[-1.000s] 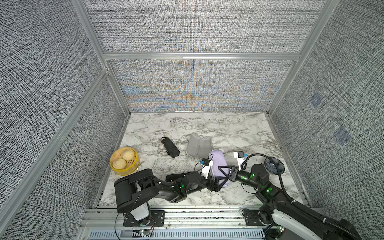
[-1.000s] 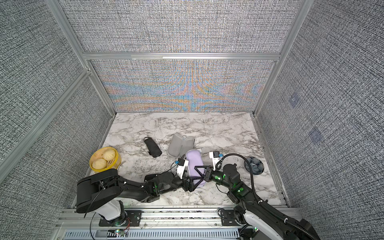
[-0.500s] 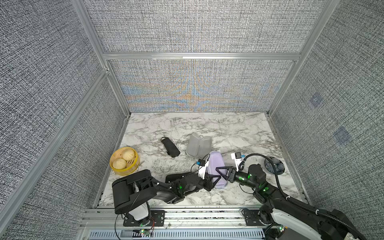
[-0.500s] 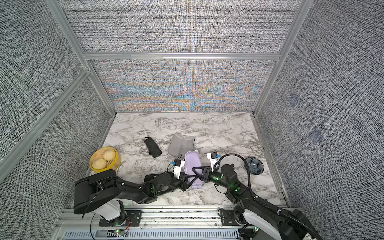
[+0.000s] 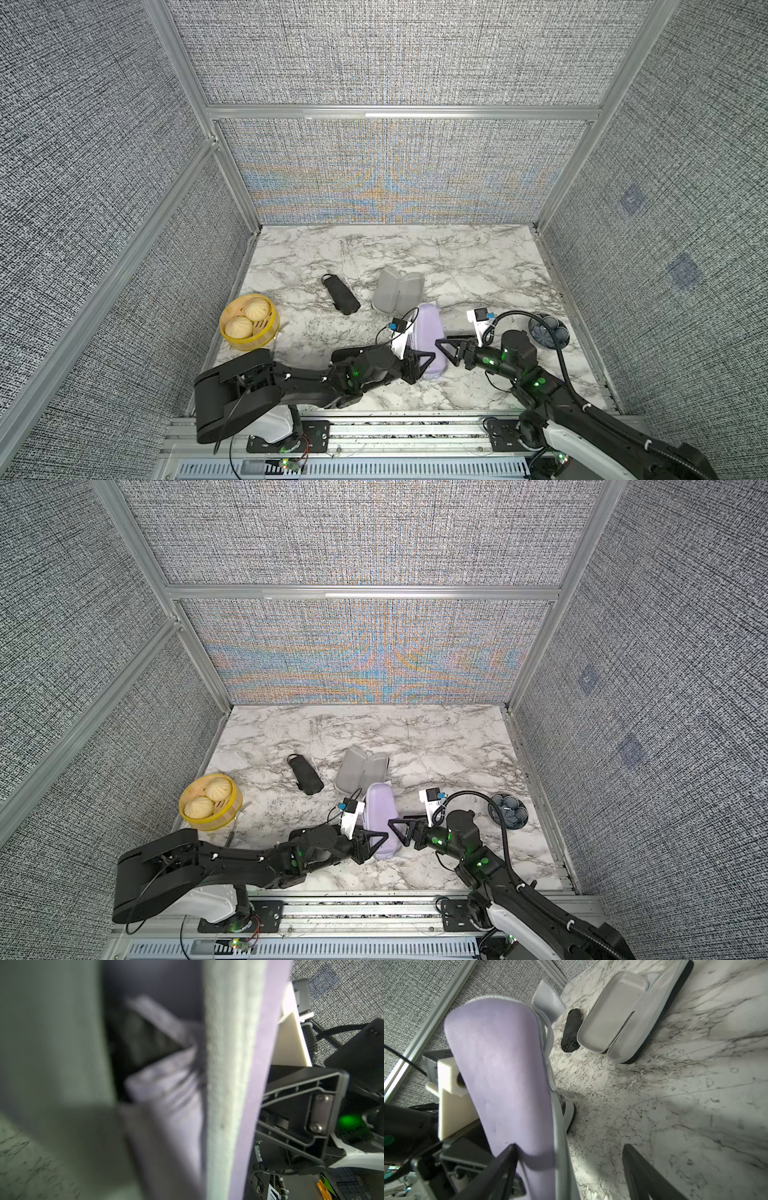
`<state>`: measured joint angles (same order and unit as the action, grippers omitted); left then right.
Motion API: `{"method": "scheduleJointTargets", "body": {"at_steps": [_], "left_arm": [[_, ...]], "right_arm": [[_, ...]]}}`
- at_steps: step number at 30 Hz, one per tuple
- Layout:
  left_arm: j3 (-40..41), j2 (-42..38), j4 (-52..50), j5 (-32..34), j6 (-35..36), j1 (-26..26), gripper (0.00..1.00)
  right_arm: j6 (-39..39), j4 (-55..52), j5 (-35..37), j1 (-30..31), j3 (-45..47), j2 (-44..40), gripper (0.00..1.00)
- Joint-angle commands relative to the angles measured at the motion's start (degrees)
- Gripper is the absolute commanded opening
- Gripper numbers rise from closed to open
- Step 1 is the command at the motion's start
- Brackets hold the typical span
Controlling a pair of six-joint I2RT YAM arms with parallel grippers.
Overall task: Put umbrellas into zippered umbrella sleeves
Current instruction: Pick up the umbrella sleeve at the center of the board, then zip the zipper on the umbrella sleeve.
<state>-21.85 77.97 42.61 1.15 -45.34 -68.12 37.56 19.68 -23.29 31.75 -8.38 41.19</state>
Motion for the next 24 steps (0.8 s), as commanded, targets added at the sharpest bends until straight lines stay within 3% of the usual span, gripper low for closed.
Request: {"method": "scheduleJointTargets", "body": {"at_steps": [1, 5, 10, 14, 18, 24], "left_arm": [[0.75, -5.37, -6.61, -4.22, -0.92, 1.36, 0.14], [-0.85, -12.69, -21.86, -10.39, -0.2, 4.39, 0.14], [-2.36, -19.47, -29.28, -16.25, 3.89, 5.57, 0.14], [-3.04, -19.8, -29.5, -23.01, 4.4, 8.27, 0.14], [-4.05, -16.52, -25.87, -31.75, 4.58, 9.14, 0.13], [-5.75, -15.51, -26.72, -36.76, 5.81, 11.03, 0.13]], "right_arm": [[-8.46, -6.79, 4.08, -0.19, -0.99, -0.49, 0.82], [-15.32, -1.49, 0.49, -0.18, -0.05, 1.13, 0.78], [-23.37, 6.34, -0.82, 0.49, 3.03, 0.21, 0.73], [-28.03, 13.28, -1.78, 2.83, 4.81, 0.72, 0.73], [-33.63, 14.31, 2.27, 7.28, 4.67, 1.48, 0.73], [-39.87, 20.06, 3.56, 10.62, 6.7, 2.59, 0.64]]}}
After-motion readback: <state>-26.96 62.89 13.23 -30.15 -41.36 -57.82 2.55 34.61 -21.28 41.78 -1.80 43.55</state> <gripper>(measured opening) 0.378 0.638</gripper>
